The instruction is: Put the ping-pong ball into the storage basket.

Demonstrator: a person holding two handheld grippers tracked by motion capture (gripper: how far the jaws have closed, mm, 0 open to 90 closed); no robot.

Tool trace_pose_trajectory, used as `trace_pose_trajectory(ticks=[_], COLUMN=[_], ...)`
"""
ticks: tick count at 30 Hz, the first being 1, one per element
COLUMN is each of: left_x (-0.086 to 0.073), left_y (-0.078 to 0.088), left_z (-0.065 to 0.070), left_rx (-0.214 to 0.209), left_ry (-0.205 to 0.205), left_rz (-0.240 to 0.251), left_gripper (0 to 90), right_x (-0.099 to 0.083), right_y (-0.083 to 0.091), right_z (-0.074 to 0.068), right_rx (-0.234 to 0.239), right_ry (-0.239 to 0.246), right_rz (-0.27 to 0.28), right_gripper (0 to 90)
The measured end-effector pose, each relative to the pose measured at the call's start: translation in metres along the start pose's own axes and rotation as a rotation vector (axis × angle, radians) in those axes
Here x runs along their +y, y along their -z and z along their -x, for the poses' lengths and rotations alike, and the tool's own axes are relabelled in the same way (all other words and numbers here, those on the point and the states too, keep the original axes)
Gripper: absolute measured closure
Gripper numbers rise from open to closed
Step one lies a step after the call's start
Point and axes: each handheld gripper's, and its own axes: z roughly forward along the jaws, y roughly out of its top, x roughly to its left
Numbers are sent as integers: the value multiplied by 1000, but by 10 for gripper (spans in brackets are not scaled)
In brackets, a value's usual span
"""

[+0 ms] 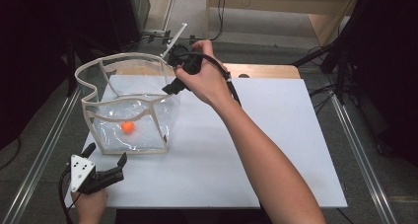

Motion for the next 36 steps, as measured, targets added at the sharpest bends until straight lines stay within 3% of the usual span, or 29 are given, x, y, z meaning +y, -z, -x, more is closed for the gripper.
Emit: trace_pose_trajectory(ticks=[6, 9, 26, 36], left_x=[0, 0, 0, 0], left_y=[0, 0, 0, 0], left_z=[0, 0, 1, 1], left_rx=[1, 1, 1, 1], left_ry=[0, -1, 0, 0], left_rz=[-1, -1, 1, 0], left_gripper=[0, 0, 0, 0], right_x=[-9, -13, -37, -47], right_y=[7, 9, 18, 15], right_z=[0, 0, -1, -4], right_rx=[-2, -5, 2, 11], right_ry=[-6, -10, -33, -23], right_rz=[10, 5, 2, -13], right_gripper=[79, 0, 0, 0])
